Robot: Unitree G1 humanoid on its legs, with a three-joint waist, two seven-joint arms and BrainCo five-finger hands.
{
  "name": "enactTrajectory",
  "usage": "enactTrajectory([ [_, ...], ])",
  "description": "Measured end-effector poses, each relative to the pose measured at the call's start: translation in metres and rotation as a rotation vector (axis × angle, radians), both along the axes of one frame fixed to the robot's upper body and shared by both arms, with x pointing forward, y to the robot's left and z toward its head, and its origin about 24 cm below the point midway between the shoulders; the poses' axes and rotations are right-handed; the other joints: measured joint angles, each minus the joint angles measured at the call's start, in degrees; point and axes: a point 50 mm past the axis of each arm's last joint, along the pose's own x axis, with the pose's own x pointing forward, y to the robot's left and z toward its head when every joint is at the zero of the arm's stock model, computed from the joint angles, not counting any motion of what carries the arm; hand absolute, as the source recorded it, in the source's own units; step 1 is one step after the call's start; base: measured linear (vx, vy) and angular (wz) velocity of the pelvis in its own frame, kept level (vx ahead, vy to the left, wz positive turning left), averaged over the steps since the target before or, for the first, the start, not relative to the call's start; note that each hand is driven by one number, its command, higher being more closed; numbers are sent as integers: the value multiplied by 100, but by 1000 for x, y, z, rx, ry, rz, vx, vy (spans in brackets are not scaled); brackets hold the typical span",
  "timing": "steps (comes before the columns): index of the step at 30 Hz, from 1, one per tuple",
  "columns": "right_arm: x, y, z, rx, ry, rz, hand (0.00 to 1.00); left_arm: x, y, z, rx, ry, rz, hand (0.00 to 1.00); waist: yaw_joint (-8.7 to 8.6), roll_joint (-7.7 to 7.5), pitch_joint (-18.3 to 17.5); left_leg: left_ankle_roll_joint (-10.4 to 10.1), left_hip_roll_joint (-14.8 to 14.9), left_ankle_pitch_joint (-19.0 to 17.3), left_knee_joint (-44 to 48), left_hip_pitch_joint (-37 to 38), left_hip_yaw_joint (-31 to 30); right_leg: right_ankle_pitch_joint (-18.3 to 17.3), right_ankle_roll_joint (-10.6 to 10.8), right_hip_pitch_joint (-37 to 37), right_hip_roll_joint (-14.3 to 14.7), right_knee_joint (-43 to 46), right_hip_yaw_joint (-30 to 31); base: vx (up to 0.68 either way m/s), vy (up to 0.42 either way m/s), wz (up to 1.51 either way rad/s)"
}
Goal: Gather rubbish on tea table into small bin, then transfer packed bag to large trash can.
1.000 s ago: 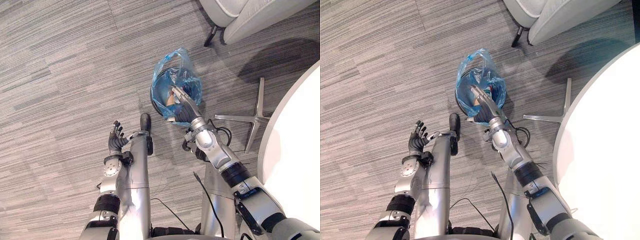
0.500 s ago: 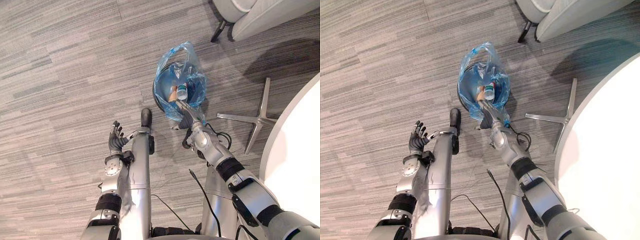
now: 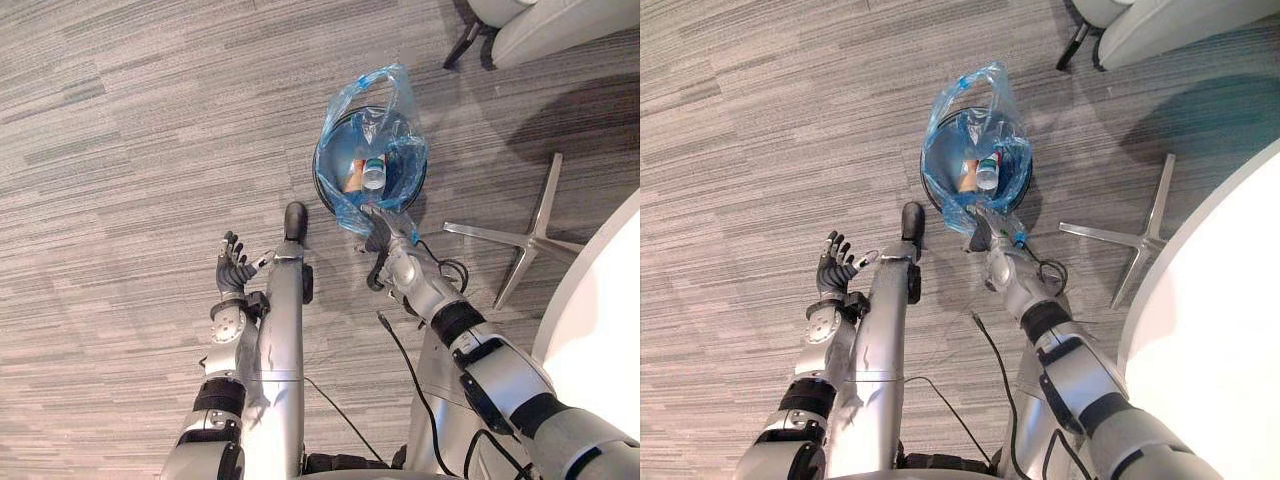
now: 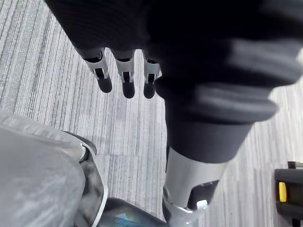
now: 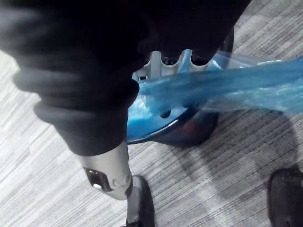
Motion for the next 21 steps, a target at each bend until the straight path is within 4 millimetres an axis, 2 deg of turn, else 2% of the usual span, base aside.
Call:
enactTrajectory([
  [13,0,-1,2,109,18,-16,100,-1,-6,-8,-26,35,-7,0,16,7,-211,-2,10,8,11,59,-18,-8,4,56,13,6,-10,-1,2,0],
  [21,-25,12,15,269,-93,66,100,-2,-11,-13,-40,64,-20,0,-12,0,-215,5,98,-23,12,612,-30,-9,6,691,99,-142,-48,-14,24,-4],
])
